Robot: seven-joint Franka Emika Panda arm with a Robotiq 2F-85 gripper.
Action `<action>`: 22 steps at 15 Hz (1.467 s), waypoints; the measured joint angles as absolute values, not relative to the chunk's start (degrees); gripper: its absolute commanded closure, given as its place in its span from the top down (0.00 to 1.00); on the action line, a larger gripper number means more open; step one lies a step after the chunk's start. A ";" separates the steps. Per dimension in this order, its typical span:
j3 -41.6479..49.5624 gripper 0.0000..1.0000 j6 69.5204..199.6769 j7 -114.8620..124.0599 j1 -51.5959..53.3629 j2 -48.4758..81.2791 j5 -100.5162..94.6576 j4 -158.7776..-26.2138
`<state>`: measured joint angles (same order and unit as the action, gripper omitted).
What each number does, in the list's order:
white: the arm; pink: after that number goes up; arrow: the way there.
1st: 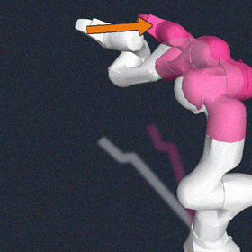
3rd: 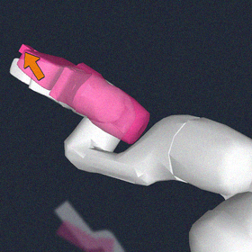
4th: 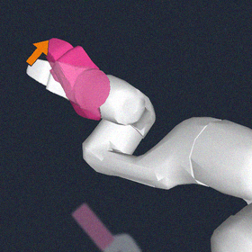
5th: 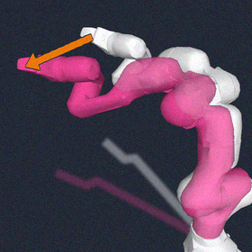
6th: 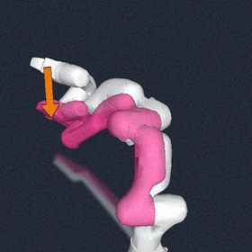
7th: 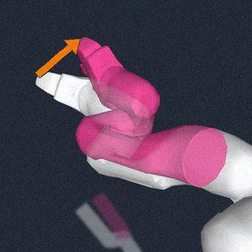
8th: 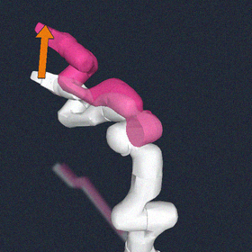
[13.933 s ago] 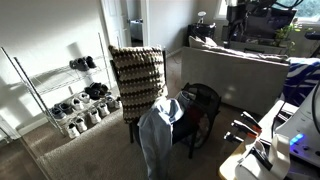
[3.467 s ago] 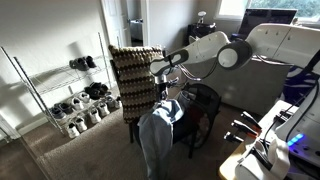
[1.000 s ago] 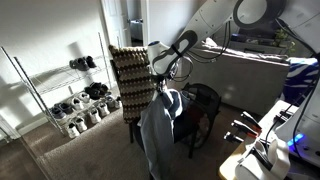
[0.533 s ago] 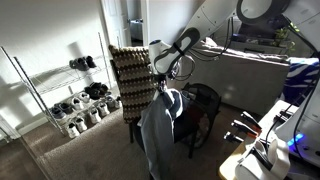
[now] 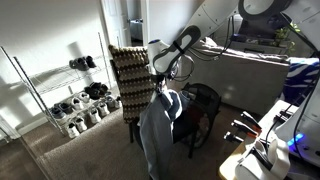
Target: Move the jeans to the chair on the right
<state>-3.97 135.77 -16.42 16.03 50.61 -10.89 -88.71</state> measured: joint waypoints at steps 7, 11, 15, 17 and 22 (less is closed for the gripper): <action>-11.28 0.03 147.07 -16.72 7.71 35.94 -8.07 -106.73; -14.58 0.03 155.05 -18.60 3.58 28.22 -4.78 -118.74; -15.32 0.03 168.83 -18.15 2.73 20.55 -2.56 -130.57; -15.68 0.03 176.20 -17.20 2.59 16.39 -2.21 -136.28; -8.43 0.03 190.67 -14.37 8.21 5.51 -1.85 -148.83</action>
